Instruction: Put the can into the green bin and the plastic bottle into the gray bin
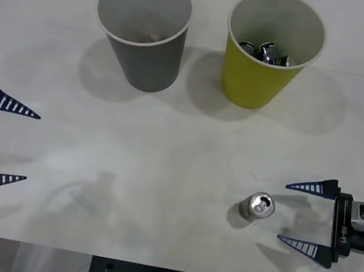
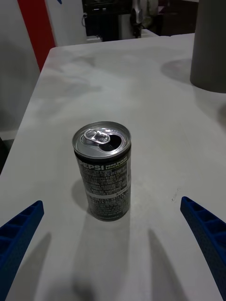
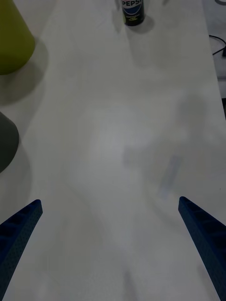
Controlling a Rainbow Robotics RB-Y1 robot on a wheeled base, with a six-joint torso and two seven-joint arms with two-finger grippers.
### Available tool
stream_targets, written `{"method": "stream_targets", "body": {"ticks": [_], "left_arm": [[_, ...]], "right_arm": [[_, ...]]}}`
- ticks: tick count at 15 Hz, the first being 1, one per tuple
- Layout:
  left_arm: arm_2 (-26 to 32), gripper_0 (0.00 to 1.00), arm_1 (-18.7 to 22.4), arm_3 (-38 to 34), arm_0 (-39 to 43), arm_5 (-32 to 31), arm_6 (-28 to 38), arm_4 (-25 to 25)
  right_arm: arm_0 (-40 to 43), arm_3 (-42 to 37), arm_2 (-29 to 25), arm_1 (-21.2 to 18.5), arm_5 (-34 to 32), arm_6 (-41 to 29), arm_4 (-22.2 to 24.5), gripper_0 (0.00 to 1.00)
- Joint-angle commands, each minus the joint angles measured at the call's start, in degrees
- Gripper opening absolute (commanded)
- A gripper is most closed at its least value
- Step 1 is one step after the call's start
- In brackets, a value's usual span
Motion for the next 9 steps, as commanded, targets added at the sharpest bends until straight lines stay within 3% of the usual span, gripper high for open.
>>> {"method": "stream_targets", "body": {"ticks": [1, 9], "left_arm": [[0.0, 1.0, 0.0, 0.0, 0.0, 0.0, 0.0, 0.0], [0.0, 1.0, 0.0, 0.0, 0.0, 0.0, 0.0, 0.0]], "right_arm": [[-0.2, 1.6, 0.0, 2.2, -0.1, 0.5, 0.0, 1.0], [-0.8, 1.6, 0.2, 8.0, 3.9, 0.7, 2.2, 1.0]]}}
